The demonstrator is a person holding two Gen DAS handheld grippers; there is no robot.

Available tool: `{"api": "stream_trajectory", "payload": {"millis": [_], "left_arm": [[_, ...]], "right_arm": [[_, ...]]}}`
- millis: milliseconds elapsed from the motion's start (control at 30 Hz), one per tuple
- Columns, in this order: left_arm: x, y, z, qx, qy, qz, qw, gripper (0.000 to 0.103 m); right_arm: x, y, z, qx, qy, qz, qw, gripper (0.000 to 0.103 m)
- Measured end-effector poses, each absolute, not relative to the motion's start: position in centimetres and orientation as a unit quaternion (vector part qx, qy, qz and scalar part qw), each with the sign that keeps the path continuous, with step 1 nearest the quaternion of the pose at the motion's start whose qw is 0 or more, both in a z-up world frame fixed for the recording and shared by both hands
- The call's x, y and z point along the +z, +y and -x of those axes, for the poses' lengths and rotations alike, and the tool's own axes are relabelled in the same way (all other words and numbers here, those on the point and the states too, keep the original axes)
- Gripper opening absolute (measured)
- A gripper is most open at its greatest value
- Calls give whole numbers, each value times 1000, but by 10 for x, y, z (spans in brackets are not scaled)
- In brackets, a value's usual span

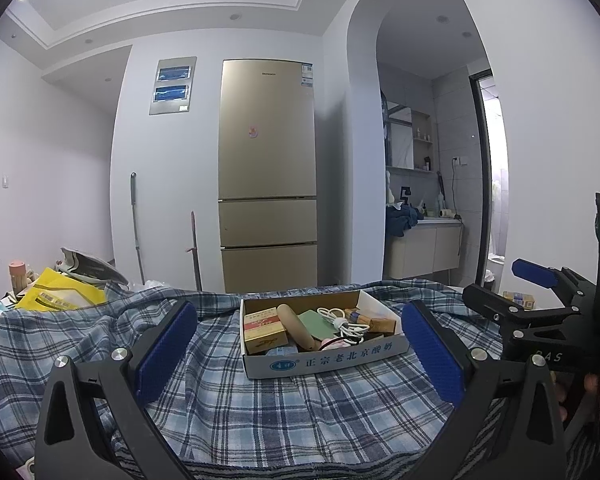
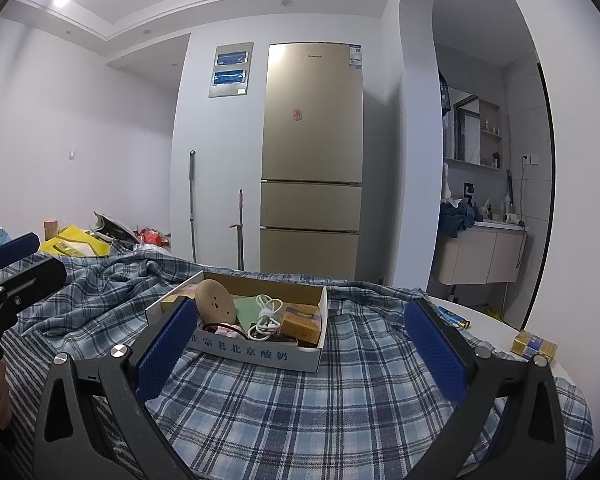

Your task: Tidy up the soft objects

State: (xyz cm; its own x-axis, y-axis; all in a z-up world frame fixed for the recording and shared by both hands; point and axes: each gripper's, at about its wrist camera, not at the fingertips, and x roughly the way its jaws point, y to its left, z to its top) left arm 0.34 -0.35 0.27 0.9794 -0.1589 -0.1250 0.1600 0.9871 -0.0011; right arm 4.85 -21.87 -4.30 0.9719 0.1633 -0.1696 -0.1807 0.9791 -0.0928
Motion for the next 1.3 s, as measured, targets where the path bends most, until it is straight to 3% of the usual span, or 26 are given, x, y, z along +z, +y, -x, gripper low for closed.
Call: {"api": "stream_trajectory", "payload": {"millis": [1300], "left_arm": [[0, -2, -5, -74, 65, 2, 995, 103]], "right_arm": [[-45, -221, -49, 85, 84, 46, 992, 103]]}}
